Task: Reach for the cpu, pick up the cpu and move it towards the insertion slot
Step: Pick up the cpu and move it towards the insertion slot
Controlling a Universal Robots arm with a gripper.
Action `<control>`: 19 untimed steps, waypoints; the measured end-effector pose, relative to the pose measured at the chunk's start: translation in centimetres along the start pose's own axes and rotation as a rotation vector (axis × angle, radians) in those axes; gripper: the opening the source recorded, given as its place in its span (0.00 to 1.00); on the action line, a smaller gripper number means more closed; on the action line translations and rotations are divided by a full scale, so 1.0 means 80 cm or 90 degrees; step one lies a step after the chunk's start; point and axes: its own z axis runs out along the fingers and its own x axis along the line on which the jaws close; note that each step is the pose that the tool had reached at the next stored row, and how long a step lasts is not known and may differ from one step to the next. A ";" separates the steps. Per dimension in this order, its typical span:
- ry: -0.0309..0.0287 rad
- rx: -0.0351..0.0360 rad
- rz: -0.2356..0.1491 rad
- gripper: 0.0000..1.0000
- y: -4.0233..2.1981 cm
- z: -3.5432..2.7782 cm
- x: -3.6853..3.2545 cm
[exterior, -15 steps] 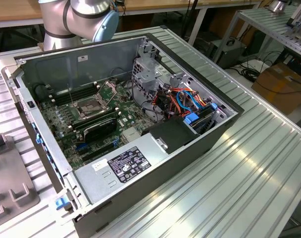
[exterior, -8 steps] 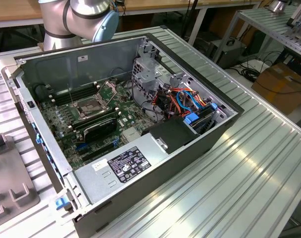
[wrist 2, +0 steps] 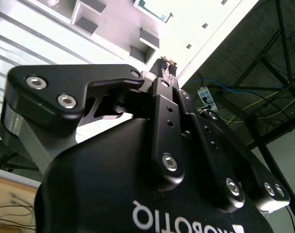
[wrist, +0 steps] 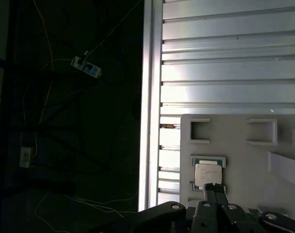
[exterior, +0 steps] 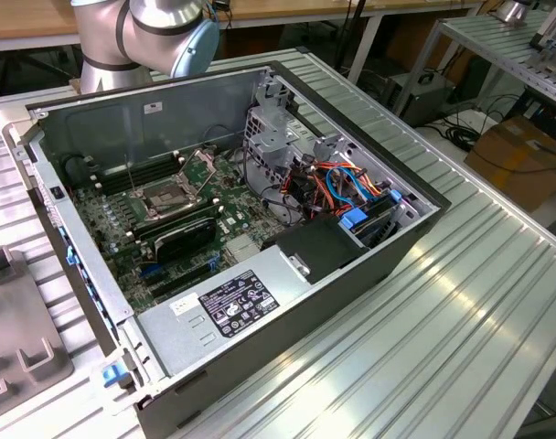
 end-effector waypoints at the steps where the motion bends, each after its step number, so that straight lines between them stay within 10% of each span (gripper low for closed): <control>1: 0.0000 0.0000 0.000 0.11 0.0000 0.0000 0.0002; 5: 0.0000 0.0000 0.000 0.11 0.0000 0.0000 0.0006; 11: 0.0001 0.0000 -0.001 0.54 -0.0001 0.0005 0.0014; 19: 0.0012 0.0007 -0.018 0.66 -0.0089 0.0393 0.0018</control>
